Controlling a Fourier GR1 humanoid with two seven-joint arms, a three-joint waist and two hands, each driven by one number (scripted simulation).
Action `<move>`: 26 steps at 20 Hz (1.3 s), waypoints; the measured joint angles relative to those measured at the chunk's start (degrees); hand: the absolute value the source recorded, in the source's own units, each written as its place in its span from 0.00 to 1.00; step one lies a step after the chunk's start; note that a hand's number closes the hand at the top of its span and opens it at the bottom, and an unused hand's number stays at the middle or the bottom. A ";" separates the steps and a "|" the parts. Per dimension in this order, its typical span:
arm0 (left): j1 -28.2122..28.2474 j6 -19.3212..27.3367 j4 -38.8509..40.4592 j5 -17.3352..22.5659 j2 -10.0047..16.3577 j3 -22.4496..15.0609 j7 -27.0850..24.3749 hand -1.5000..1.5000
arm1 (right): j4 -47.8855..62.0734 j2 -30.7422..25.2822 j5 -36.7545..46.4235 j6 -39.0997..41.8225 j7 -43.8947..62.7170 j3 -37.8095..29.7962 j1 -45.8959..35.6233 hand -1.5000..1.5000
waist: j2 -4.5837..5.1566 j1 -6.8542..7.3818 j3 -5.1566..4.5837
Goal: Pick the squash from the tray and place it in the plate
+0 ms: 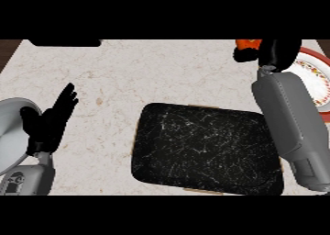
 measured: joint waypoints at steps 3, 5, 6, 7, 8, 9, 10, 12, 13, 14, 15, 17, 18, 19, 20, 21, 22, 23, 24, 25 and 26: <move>0.26 0.01 -0.30 -0.12 -0.14 0.15 0.07 0.50 | -0.75 -2.26 -2.81 -1.16 -1.61 -2.80 1.85 1.00 | -0.09 -0.28 0.00; 0.74 -0.23 -0.96 0.06 -0.10 0.33 0.42 0.50 | 1.16 -4.51 -4.40 -1.36 -3.14 -4.82 1.35 1.00 | -0.07 -0.17 0.00; 0.01 0.21 -0.47 -0.34 -0.37 0.25 0.61 0.50 | 1.84 -5.43 -5.05 -1.76 -3.95 -5.65 1.69 1.00 | -0.06 -0.23 0.00; -0.54 -0.07 -0.06 -0.28 0.14 0.71 0.60 0.50 | 2.27 -6.40 -5.86 -2.24 -5.21 -6.43 2.44 1.00 | -0.05 -0.29 0.00; -1.11 -0.18 0.18 -0.26 0.11 0.74 1.01 0.50 | 2.96 -7.14 -6.38 -2.70 -5.89 -7.10 2.90 1.00 | -0.05 -0.31 0.01; -1.08 -0.15 0.86 -0.29 -0.27 0.76 0.45 0.50 | 4.05 -8.30 -7.10 -2.54 -6.63 -7.97 2.52 1.00 | -0.01 -0.27 0.03; -1.22 -0.29 0.61 -0.14 -0.21 0.85 0.91 0.50 | 4.93 -9.03 -8.29 -3.20 -8.41 -8.91 3.51 1.00 | -0.02 -0.24 0.00; -1.39 -0.46 1.58 -0.44 -0.36 0.89 -0.27 0.50 | 8.00 -11.29 -9.95 -3.48 -11.60 -10.54 3.85 1.00 | 0.06 -0.13 0.02; -1.37 -0.32 1.20 -0.65 -0.53 0.67 0.10 0.50 | 9.13 -12.26 -10.54 -3.31 -12.88 -11.05 4.29 1.00 | 0.05 -0.11 0.02; -1.65 -0.41 1.34 -0.67 -0.49 0.71 0.18 0.50 | 11.05 -13.17 -10.95 -3.34 -14.22 -11.60 4.57 1.00 | 0.11 0.00 0.03; -2.01 -0.58 2.02 -0.52 -0.46 1.00 -0.04 0.50 | 12.55 -13.70 -11.30 -2.93 -15.00 -11.90 4.70 1.00 | 0.13 0.00 0.03; -2.08 -0.86 2.37 -0.38 -0.27 1.33 -0.37 0.50 | 15.72 -15.24 -11.93 -0.75 -16.82 -12.31 4.96 1.00 | 0.18 0.16 0.03; -2.38 -0.79 2.14 -0.47 -0.32 1.23 -0.07 0.50 | 17.45 -16.13 -13.00 0.42 -18.44 -13.09 4.87 1.00 | 0.24 0.29 0.06; -2.02 -0.83 1.82 -0.54 -0.38 1.12 -0.19 0.50 | 18.80 -16.44 -14.53 1.25 -19.32 -14.31 4.55 1.00 | 0.27 0.45 0.08; -1.99 -0.89 1.63 -0.49 -0.29 1.19 0.05 0.50 | 19.75 -16.67 -16.24 2.43 -20.16 -15.57 4.36 0.00 | 0.26 0.47 0.09; -1.82 -1.49 1.33 -0.03 0.08 1.46 0.23 0.50 | 20.97 -17.12 -17.66 3.63 -21.34 -16.61 4.37 0.00 | 0.27 0.56 0.09; -2.13 -1.62 1.46 -0.01 0.21 1.57 0.28 0.50 | 22.05 -17.44 -18.88 4.36 -23.24 -17.43 4.77 0.00 | 0.27 0.51 0.09; -2.25 -2.01 1.42 0.30 0.49 1.85 0.42 0.50 | 23.41 -18.08 -19.82 5.61 -24.89 -18.04 4.35 0.00 | 0.33 0.63 0.11; -2.66 -2.00 1.60 0.19 0.31 1.67 0.47 0.50 | 24.88 -18.53 -20.51 6.16 -26.95 -18.55 4.19 0.00 | 0.40 0.75 0.12; -2.05 -1.83 1.00 -0.13 -0.15 1.16 0.51 0.50 | 25.86 -19.04 -21.07 6.85 -28.55 -18.85 3.87 0.00 | 0.38 0.79 0.13; -1.92 -1.62 1.10 -0.53 -0.33 0.98 0.31 0.50 | 26.65 -19.28 -21.68 6.68 -30.54 -19.28 3.78 0.00 | 0.39 0.80 0.12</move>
